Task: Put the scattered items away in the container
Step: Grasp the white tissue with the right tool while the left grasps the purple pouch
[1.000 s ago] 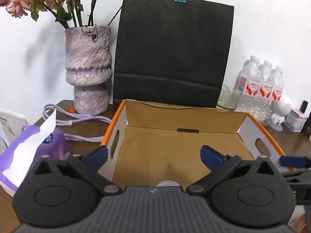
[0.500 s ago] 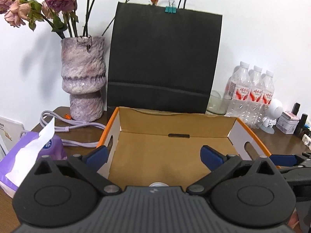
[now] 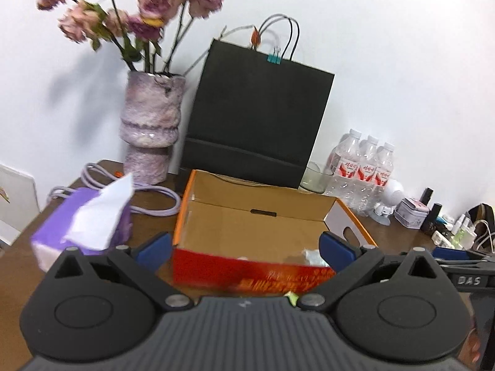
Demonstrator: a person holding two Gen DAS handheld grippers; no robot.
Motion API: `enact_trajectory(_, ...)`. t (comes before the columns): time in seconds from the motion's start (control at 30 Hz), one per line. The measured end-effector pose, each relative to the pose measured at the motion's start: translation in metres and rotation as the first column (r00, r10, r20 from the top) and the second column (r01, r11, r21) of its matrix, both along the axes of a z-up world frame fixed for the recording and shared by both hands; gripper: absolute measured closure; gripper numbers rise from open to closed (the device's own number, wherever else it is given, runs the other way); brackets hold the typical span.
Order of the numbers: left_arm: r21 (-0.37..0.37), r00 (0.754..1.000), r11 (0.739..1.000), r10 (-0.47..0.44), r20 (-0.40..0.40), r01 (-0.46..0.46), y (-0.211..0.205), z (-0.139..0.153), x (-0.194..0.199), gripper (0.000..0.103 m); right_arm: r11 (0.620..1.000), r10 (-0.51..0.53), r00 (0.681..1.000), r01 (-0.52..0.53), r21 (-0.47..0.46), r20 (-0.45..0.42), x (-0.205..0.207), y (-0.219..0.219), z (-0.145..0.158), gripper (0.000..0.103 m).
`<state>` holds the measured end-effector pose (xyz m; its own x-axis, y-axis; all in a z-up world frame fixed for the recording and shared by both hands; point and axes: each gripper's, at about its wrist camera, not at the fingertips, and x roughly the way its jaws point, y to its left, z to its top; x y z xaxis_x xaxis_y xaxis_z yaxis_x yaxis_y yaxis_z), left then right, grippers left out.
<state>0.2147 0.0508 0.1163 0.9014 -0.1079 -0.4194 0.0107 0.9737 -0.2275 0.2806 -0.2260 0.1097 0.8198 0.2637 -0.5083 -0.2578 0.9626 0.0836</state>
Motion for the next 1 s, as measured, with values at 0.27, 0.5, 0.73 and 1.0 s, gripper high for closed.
enact_trajectory(0.27,0.023,0.999,0.999,0.027,-0.03,-0.026,0.016,-0.037,-0.067,0.0,0.997,0.071,0.997,-0.072,-0.015,-0.031,-0.08,-0.017,-0.026,0.0)
enact_trajectory(0.5,0.127,0.988,0.989,-0.051,-0.147,0.07,-0.002,-0.08,-0.087,0.0,0.996,0.084,0.987,-0.085,-0.001,-0.14,-0.116,-0.02,-0.08,0.0)
enact_trajectory(0.73,0.288,0.979,0.941,-0.14,-0.15,0.179,-0.034,-0.092,-0.082,0.0,0.996,0.06,0.986,-0.07,-0.059,-0.153,-0.128,-0.006,-0.099,0.0)
enact_trajectory(1.0,0.288,0.97,0.942,-0.113,-0.217,0.174,-0.036,-0.118,-0.066,0.004,0.995,0.038,0.986,-0.052,-0.084,-0.162,-0.121,0.002,-0.109,0.0)
